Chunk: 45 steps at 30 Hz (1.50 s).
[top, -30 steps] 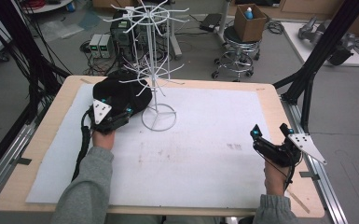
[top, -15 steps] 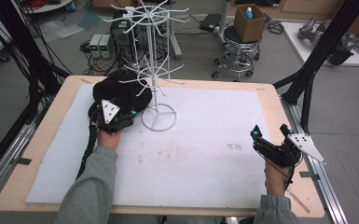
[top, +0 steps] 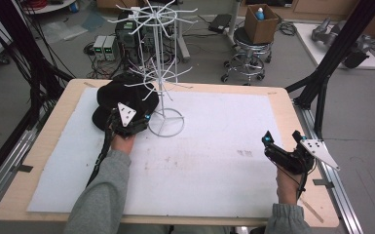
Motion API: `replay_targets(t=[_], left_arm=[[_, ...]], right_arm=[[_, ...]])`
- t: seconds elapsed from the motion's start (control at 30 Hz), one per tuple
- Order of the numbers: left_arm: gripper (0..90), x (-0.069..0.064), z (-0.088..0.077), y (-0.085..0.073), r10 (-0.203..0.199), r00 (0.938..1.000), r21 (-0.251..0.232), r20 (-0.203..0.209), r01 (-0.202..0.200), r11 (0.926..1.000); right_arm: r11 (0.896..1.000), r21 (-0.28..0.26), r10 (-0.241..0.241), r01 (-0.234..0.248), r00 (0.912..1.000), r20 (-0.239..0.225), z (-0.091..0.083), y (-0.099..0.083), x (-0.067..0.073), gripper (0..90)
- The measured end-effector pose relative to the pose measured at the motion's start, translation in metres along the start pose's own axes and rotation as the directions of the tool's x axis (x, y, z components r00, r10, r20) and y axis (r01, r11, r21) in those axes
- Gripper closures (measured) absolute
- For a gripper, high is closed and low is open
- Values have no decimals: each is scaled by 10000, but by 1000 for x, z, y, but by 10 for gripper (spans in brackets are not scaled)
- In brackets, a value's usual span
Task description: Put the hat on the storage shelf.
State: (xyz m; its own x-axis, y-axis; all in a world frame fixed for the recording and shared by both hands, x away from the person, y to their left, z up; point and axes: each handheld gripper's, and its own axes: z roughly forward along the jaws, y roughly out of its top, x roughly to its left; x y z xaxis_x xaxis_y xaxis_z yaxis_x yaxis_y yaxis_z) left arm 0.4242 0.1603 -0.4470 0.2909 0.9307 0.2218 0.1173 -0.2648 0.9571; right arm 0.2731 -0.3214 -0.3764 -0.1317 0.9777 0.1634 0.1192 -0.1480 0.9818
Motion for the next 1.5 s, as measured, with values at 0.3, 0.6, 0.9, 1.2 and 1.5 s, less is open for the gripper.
replay_targets(t=[0.3, 0.6, 0.9, 1.2, 1.5], left_arm=[[323, 4, 11, -1, -216, 9998, 382, 16, 216, 9990], [772, 13, 9, 0, -1150, 9922, 663, 487, 1117, 9915], [859, 14, 3, 7, -659, 9972, 459, 348, 643, 9969], [864, 42, -24, 25, -531, 9986, -704, 71, 535, 9961], [865, 72, -56, 37, -1256, 9918, -1415, -221, 1213, 9825]], right_arm=[[9999, -35, 100, -99, 9998, 153, -2, 0, -3, 8], [9999, -110, 91, -87, 9995, 303, -4, 1, -4, 8], [9997, -220, 97, -87, 9988, 479, -8, 1, -8, 8], [9996, -298, 53, -37, 9985, 541, -11, 1, -10, 8], [9997, -247, -26, 39, 9986, 537, -11, 0, -7, 8]])
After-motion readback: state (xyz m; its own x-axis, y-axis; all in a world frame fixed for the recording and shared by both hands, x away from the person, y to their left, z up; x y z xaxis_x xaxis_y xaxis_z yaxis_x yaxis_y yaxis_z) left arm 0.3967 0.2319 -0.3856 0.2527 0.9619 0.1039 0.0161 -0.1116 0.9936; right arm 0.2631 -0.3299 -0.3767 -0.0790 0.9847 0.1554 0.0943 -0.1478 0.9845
